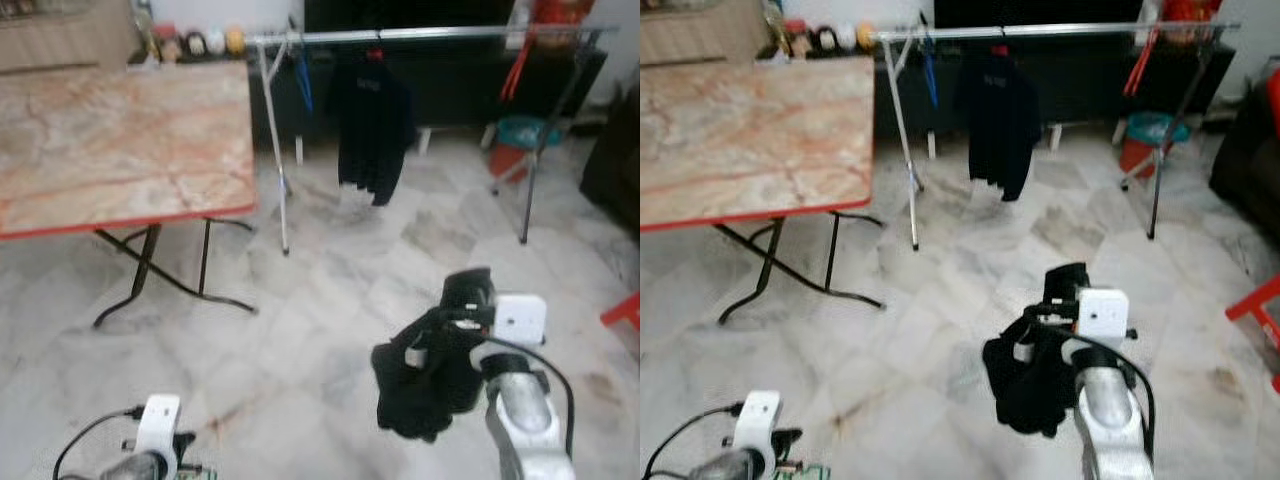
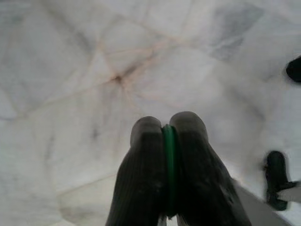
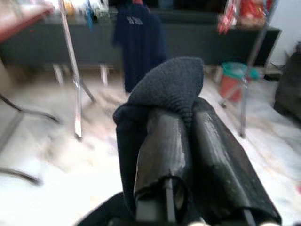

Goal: Hang hanger

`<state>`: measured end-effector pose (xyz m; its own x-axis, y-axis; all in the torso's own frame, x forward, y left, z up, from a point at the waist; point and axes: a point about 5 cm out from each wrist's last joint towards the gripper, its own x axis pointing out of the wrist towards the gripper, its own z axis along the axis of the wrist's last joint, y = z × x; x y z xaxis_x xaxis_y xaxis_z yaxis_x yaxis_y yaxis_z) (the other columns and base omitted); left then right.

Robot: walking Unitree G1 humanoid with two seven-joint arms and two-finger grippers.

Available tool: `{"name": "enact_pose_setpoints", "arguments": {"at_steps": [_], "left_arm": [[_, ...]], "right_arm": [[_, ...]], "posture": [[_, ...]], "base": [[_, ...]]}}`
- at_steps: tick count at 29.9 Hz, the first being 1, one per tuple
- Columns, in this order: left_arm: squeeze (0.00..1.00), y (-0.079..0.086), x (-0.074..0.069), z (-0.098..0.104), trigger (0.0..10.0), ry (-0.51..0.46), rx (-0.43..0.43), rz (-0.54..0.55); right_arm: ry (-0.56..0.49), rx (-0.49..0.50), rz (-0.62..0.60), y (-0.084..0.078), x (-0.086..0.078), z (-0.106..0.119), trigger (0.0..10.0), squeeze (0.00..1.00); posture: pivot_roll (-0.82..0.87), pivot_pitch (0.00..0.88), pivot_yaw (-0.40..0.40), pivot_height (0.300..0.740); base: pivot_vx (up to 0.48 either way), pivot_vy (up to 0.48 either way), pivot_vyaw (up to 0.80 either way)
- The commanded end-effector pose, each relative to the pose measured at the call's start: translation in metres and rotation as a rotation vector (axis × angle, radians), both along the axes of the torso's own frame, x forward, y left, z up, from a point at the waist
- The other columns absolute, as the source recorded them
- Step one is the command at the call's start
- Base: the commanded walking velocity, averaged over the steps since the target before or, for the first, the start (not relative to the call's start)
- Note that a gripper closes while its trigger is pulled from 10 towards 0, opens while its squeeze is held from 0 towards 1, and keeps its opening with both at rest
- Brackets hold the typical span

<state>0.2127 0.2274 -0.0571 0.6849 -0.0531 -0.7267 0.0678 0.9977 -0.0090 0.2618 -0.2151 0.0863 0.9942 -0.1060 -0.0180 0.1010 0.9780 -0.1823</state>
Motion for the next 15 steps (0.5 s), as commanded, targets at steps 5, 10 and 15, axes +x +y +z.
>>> {"name": "enact_pose_setpoints", "arguments": {"at_steps": [5, 10, 15], "left_arm": [[0.0, 0.008, 0.0, 0.003, 10.0, -0.032, 0.024, -0.007], [0.0, 0.005, 0.005, 0.008, 10.0, -0.102, 0.034, -0.063], [0.0, -0.001, 0.012, 0.015, 10.0, -0.173, 0.05, -0.153]], "right_arm": [[0.095, -0.179, 0.133, 0.006, 0.018, 0.007, 10.0, 0.0], [0.258, -0.253, 0.286, 0.01, 0.03, 0.005, 10.0, 0.0], [0.351, -0.354, 0.468, 0.019, 0.043, 0.011, 10.0, 0.0]], "posture": [[0.03, 0.0, 0.044, 0.74], [0.04, 0.0, 0.04, 0.74], [0.07, 0.0, 0.032, 0.74]], "base": [[0.0, 0.0, 0.0], [0.0, 0.0, 0.0], [0.0, 0.0, 0.0]]}}
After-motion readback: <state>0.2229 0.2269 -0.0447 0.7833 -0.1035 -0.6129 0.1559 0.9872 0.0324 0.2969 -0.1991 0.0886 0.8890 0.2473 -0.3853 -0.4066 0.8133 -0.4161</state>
